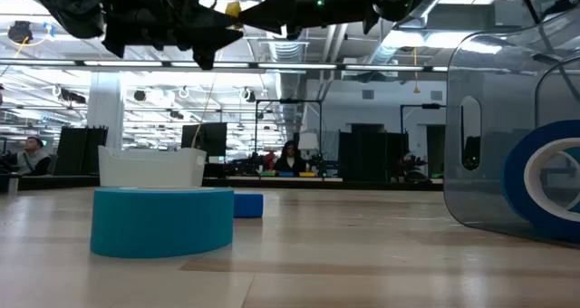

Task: Pick and place Stapler, Stapler remover, tape
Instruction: Put the yellow stapler into the top white bin

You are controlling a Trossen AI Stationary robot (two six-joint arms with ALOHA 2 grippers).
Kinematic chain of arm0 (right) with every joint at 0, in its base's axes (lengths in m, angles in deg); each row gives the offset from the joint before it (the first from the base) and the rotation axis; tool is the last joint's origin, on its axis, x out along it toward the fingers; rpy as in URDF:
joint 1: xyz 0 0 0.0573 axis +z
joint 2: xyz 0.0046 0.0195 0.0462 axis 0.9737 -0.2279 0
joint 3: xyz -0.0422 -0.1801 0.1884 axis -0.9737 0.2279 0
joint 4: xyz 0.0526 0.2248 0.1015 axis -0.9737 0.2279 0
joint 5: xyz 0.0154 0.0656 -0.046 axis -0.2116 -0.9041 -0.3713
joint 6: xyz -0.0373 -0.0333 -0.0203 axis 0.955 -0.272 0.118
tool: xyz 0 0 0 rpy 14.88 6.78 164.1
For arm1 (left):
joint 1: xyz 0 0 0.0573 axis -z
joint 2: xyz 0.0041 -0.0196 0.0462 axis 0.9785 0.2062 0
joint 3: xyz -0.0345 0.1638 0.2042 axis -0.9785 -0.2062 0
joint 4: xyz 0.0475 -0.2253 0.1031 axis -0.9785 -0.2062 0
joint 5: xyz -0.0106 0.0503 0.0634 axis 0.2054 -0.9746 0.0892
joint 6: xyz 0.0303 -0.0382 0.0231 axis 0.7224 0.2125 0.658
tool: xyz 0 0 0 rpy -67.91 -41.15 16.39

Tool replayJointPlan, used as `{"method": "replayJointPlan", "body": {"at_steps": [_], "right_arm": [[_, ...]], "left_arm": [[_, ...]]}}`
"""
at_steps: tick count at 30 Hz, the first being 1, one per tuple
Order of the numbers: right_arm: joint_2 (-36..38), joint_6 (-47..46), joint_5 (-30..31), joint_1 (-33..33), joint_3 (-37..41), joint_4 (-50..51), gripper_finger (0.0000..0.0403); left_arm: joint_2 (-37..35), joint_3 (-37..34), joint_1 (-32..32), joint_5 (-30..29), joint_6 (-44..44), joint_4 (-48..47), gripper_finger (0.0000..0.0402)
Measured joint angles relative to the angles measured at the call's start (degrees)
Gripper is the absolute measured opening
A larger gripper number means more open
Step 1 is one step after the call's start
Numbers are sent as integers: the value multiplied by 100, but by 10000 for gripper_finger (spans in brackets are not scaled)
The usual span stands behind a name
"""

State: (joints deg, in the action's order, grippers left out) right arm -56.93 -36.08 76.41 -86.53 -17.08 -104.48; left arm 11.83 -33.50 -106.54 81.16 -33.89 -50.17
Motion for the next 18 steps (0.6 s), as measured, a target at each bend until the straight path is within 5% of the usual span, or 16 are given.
{"method": "replayJointPlan", "body": {"at_steps": [6, 18], "right_arm": [[0, 2, 1, -7, 0, 93, 0], [15, 151, -1, -97, -18, 226, 0]], "left_arm": [[517, 0, 47, 4, -64, 685, 125], [353, -7, 36, 3, -175, 696, 121]]}}
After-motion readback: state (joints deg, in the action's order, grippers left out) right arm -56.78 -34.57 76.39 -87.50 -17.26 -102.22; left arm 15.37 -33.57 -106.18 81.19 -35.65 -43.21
